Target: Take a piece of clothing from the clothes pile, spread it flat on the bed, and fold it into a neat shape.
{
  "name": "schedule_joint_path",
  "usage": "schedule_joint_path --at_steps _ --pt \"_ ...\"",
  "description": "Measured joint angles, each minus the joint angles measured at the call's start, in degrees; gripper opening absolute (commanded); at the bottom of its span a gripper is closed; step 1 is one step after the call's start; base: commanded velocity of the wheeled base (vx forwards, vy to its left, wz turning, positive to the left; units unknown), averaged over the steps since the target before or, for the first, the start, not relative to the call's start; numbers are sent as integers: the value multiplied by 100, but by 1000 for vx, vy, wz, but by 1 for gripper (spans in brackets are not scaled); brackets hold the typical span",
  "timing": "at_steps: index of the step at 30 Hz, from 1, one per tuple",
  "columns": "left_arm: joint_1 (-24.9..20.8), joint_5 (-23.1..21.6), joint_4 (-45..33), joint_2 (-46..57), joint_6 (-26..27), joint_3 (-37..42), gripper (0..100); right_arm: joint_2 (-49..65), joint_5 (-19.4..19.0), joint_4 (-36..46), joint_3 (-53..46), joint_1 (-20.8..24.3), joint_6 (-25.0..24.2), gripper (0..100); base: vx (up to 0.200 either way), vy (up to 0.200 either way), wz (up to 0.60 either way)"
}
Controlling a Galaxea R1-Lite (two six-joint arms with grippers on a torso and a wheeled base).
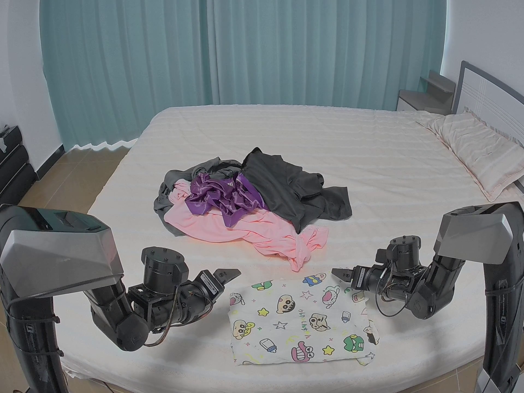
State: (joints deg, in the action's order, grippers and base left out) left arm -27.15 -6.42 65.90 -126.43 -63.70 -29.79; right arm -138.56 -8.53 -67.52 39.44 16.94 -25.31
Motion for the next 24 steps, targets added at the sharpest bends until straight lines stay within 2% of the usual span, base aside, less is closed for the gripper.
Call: schedule_joint_path --at_steps 4,5,12,19,24 --pt "-2 0 0 -6 0 0 100 -72 -11 13 96 0 -6 100 0 0 0" --pt "-2 0 0 -9 0 0 100 -96 -17 20 119 0 -17 0 0 0 0" --pt "-2 2 0 -11 0 -7 100 -185 9 41 163 -22 -59 0 0 0 0" --pt "-5 2 0 -11 9 -9 100 -234 38 -29 260 -344 -124 0 0 0 0" --pt "-9 0 0 -11 9 -9 100 -243 38 -106 267 -413 -244 0 0 0 0"
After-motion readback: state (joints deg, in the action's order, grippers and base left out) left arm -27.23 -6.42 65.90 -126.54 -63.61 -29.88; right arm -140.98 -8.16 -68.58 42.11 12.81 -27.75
